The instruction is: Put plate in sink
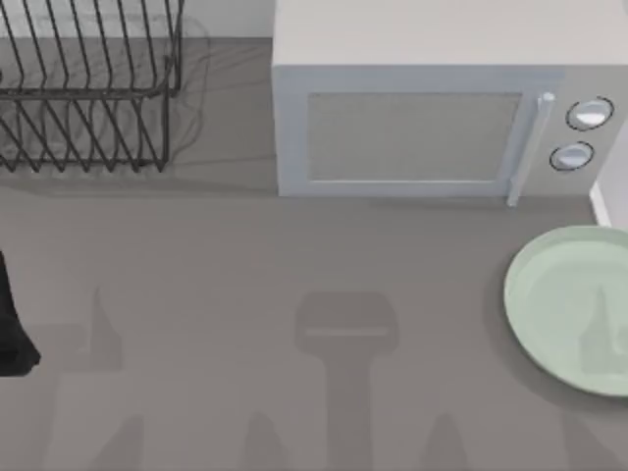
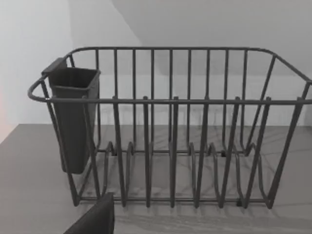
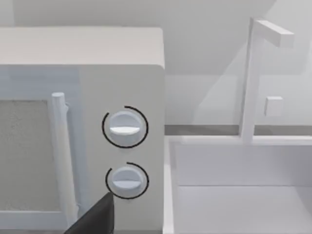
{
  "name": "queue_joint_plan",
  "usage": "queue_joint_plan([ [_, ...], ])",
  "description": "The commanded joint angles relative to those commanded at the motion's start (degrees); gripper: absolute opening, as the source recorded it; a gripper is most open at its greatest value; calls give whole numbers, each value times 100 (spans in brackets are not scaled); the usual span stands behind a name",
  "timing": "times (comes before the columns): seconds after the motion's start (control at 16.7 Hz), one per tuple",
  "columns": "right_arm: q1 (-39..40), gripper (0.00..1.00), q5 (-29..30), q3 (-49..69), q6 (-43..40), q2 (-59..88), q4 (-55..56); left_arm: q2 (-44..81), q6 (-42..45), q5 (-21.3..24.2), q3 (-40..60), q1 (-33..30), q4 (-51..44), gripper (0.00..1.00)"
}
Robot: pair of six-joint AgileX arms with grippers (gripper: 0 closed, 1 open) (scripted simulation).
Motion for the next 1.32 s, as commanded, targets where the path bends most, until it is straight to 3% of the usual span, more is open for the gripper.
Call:
queue_joint_plan([
  [0.96,0,100,0,2,0,2,-1,0,0,0,0,0,0,100],
  [1.32,317,100,3,1165,339,1276,-908,0,0,0,0,0,0,100],
])
